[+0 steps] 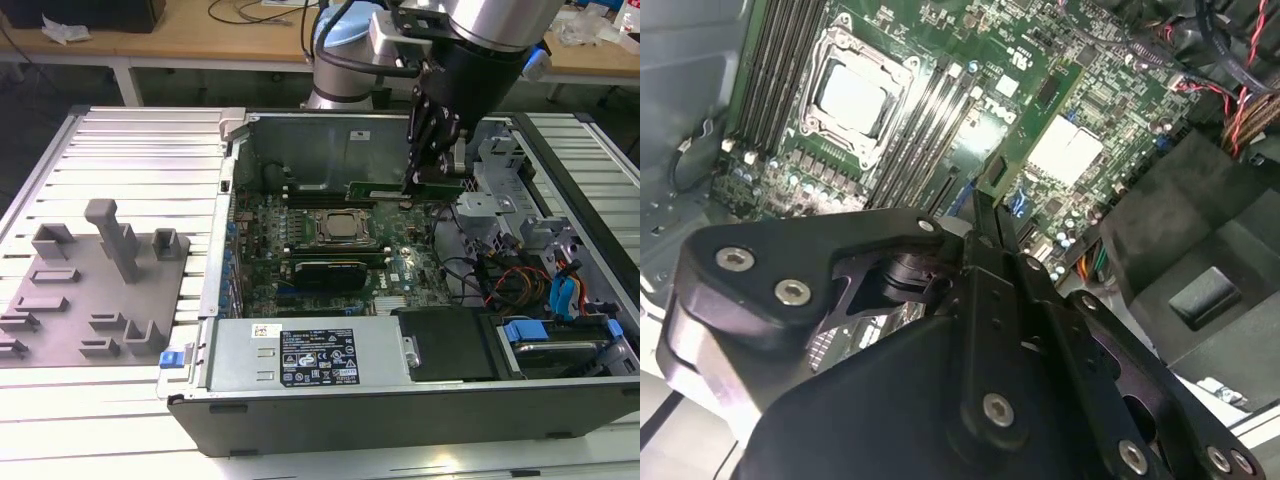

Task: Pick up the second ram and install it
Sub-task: 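Pick up the second ram and move it above second insertion slot, then insert the second ram into the second slot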

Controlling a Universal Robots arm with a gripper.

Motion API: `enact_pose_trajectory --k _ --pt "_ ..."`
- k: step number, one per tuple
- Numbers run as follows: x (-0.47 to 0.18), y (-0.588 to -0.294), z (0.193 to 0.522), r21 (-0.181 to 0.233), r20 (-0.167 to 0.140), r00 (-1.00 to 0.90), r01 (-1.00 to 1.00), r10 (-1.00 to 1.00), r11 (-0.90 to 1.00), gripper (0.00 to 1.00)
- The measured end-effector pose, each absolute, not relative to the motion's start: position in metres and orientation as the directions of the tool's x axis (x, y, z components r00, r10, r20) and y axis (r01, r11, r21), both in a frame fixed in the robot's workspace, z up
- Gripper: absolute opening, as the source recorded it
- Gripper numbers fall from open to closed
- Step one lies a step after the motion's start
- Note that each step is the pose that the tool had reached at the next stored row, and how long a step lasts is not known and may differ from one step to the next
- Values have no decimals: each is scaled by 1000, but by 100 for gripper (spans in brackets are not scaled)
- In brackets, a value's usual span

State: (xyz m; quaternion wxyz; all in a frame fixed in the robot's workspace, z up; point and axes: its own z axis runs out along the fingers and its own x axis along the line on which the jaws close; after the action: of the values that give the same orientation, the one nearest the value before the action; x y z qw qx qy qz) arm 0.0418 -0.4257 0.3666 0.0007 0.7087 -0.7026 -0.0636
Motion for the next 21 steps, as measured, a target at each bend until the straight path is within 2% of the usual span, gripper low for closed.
enact_pose_trajectory --k 10,21 --pt "37 -424 347 91 -89 5 -996 -996 -13 13" --pt "37 -424 346 91 -89 5 -996 -996 -13 13"
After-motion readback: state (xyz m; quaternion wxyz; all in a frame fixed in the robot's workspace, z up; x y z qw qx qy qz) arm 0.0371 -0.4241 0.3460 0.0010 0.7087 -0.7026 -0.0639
